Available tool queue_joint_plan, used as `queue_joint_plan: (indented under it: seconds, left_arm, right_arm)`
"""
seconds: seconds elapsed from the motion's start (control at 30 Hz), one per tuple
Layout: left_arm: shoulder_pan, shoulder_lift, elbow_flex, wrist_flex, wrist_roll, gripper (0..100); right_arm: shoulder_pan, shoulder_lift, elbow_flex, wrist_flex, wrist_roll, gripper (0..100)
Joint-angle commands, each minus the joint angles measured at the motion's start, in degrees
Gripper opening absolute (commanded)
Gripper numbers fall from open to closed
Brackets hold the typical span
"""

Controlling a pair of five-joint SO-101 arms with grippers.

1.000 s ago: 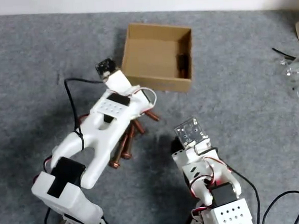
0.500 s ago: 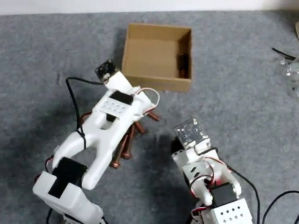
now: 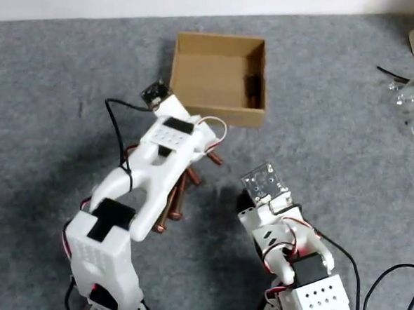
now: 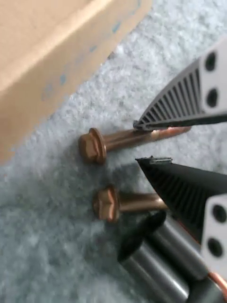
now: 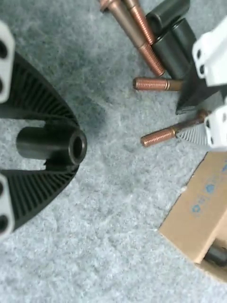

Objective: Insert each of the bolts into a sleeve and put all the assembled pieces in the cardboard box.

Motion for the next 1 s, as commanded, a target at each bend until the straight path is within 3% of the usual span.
queue_joint_plan:
  seconds: [0.0, 0.97]
  left_arm:
    - [0.40, 1.27, -6.20, 6.15, 0.35, 10]
    - [0.40, 1.63, -9.71, 8.09, 0.18, 10]
  right_arm:
    - [0.66, -0.84, -0.22, -2.07, -0.18, 0.5]
    - [0.66, -0.84, -0.22, -2.07, -0.18, 0.5]
